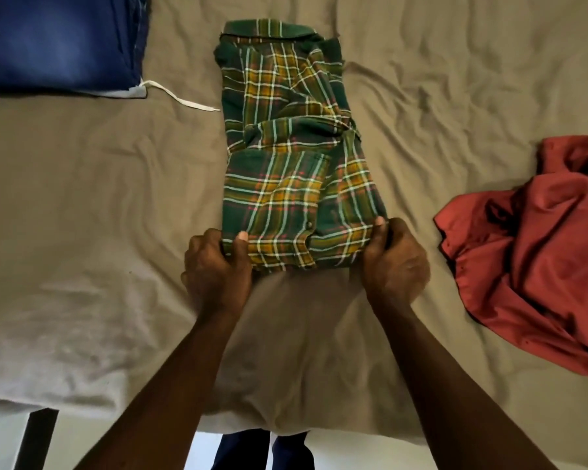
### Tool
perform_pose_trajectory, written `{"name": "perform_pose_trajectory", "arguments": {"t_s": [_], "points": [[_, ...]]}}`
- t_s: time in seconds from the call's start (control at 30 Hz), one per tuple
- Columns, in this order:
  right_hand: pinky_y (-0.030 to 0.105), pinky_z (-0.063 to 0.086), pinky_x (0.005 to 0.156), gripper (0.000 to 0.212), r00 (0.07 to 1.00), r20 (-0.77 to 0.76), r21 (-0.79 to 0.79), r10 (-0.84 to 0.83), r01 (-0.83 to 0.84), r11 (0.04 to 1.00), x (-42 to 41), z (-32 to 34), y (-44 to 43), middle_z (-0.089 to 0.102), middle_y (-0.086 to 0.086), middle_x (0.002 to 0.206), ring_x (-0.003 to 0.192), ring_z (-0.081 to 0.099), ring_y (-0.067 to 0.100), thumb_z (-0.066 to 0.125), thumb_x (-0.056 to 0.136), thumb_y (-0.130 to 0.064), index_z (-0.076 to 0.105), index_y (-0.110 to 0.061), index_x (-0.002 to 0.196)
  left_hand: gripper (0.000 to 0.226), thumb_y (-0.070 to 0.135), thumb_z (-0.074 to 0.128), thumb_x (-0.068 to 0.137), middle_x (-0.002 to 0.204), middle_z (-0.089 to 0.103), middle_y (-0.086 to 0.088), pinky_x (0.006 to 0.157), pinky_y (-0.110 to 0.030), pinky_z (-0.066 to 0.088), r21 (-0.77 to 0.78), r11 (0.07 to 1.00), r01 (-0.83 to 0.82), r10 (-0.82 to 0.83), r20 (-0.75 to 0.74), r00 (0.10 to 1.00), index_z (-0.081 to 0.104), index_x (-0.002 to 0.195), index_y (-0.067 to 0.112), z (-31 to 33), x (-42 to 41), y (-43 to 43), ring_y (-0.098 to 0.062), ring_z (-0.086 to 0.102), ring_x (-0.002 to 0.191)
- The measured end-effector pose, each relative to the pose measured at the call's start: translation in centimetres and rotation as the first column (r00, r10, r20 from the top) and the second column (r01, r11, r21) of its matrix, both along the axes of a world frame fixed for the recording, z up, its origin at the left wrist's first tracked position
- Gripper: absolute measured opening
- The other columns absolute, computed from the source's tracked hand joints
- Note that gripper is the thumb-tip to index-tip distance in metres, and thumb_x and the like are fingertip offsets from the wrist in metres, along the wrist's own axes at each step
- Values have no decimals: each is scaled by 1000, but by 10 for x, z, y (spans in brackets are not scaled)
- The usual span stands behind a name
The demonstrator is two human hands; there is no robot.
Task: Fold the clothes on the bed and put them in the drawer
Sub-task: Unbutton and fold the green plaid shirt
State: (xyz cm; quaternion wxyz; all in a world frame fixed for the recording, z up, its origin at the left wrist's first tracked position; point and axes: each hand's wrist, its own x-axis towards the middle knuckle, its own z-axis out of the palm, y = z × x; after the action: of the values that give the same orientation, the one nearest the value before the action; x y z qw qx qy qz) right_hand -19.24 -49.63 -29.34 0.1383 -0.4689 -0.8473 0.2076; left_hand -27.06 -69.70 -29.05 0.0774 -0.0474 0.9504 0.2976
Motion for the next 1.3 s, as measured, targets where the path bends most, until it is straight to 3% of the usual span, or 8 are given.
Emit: {"name": "perform_pose_trajectory", "arguments": {"t_s": [0.13,0.27,0.43,0.63,0.8,1.0,1.17,1.3], "points": [[37,43,76,33,992,89,-242,-87,106,964,-2,6,9,71,8,96,99,64,37,53,97,-51,62,-21,88,35,45,56,101,116,70,-16,82,-37,43,48,986,-160,142,270,952,67,108,12,4,-7,1,-39,61,110],[39,46,86,45,995,-39,-250,-97,84,965,-45,26,30,73,8,110,108,64,34,44,98,-61,67,-23,107,50,59,45,102,120,68,-11,80,-32,33,112,935,-335,314,175,933,64,117,16,18,-45,26,-34,61,114],[37,44,77,44,983,23,-165,182,-176,970,-116,26,43,73,14,108,103,66,37,42,102,-55,67,-19,107,53,60,48,100,127,67,-13,89,-41,44,23,999,-30,29,41,999,58,129,16,14,-103,69,-37,60,118],[33,37,74,41,992,-107,-243,-71,43,969,-121,13,39,73,16,108,102,65,37,42,106,-44,71,-15,102,38,44,41,108,122,67,-18,77,-37,34,70,980,-186,185,24,982,56,120,10,12,-119,67,-41,60,113],[39,50,95,34,985,26,-475,-171,163,865,-135,4,73,74,16,110,108,66,36,61,93,-37,74,-9,106,34,30,51,106,129,67,-18,99,-39,46,111,915,-388,359,215,908,67,126,9,3,-141,58,-39,60,121],[23,51,47,22,999,-3,-742,-54,34,670,-143,9,81,73,3,65,52,64,12,71,92,-18,70,-14,70,25,37,75,91,85,76,-5,79,-41,58,259,911,-322,217,363,906,76,84,13,-1,-152,59,-26,69,81],[43,59,72,33,942,-96,-672,-321,176,719,-133,-1,87,74,8,76,68,66,23,72,93,-34,69,-13,67,37,41,78,89,71,70,-3,70,-38,57,421,724,-547,422,356,834,68,68,13,-4,-151,43,-20,60,67],[47,57,78,41,988,-23,-651,-152,101,753,-128,-5,86,75,11,86,85,70,31,59,97,-47,74,-10,86,47,48,53,104,87,70,-10,74,-33,42,303,830,-468,403,255,879,75,88,10,-9,-149,45,-30,61,83]]}}
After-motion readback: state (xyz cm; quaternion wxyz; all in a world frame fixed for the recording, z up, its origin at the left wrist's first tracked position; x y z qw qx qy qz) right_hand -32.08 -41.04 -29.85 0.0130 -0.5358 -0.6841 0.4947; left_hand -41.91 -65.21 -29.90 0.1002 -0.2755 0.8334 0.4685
